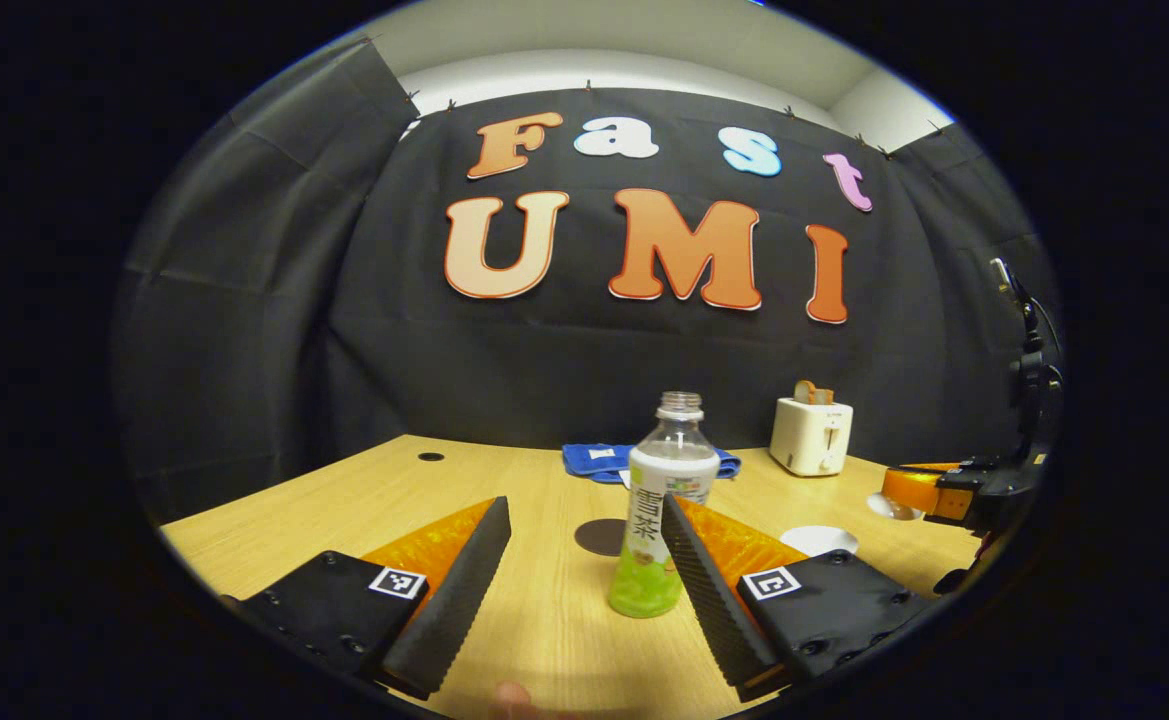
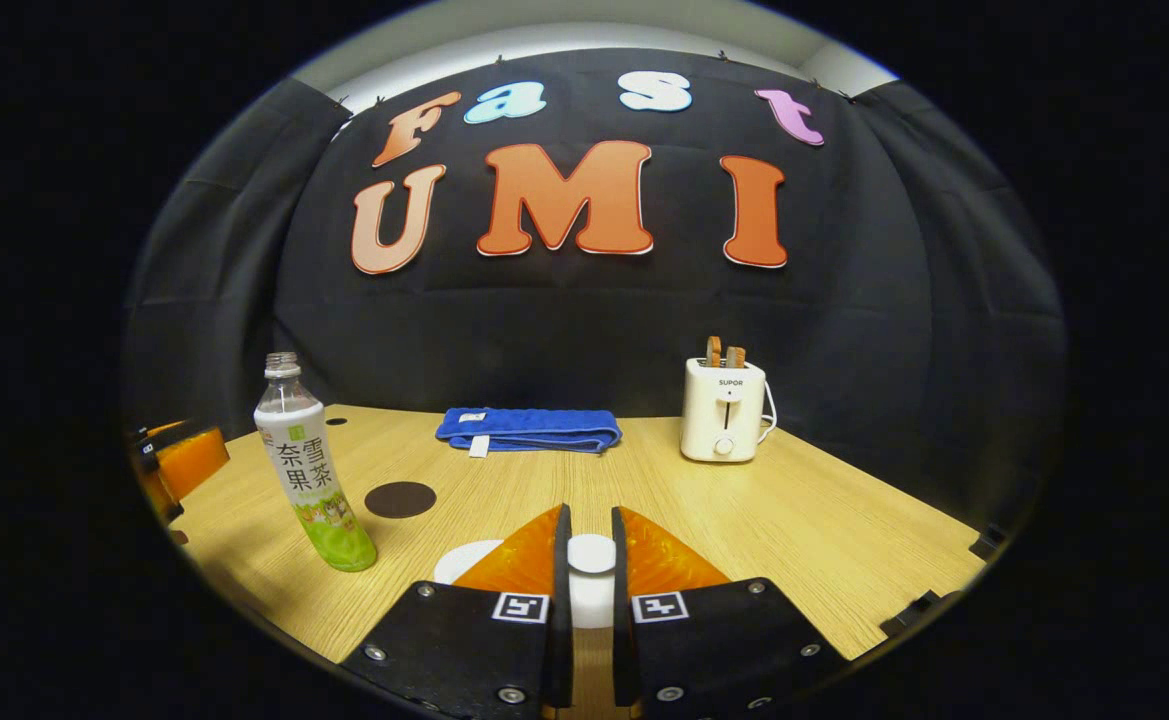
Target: Open the teacup lid with one hand, grasp the water bottle and pour water into the teacup with the other hand; after pouring, place the water bottle on the coaster and then close the teacup lid.
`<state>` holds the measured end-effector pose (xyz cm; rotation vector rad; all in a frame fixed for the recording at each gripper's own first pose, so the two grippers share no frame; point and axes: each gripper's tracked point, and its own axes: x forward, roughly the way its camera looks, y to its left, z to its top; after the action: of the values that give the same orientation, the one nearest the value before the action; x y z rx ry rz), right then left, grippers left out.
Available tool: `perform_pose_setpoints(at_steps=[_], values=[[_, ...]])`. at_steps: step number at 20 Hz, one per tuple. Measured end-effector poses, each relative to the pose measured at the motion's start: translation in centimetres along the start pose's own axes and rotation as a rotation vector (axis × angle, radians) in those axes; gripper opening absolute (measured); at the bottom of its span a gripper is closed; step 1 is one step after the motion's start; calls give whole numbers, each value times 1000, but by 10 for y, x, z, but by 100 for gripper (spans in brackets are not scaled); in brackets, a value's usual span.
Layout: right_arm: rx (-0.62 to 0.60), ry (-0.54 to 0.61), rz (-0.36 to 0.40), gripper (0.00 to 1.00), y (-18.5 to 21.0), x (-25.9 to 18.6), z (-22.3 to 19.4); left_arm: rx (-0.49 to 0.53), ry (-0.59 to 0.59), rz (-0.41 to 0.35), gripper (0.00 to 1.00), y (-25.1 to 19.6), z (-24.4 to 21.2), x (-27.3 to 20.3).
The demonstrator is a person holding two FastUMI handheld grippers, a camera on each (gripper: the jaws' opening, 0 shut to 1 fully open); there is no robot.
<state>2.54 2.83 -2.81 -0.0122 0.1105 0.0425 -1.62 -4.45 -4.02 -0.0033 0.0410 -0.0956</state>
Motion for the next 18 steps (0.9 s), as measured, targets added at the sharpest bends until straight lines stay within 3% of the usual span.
perform_pose_setpoints(at_steps=[6, 15, 18], values=[[26, 11, -18, 16, -16, -4, -6, -28, 37, -87, 99, -39, -20, 14], [47, 31, -37, 16, -35, -3, -15, 12, 117, -36, 99, -38, -58, 65], [50, 29, -41, 16, -38, -5, -15, 4, 88, -40, 99, -37, -53, 72]])
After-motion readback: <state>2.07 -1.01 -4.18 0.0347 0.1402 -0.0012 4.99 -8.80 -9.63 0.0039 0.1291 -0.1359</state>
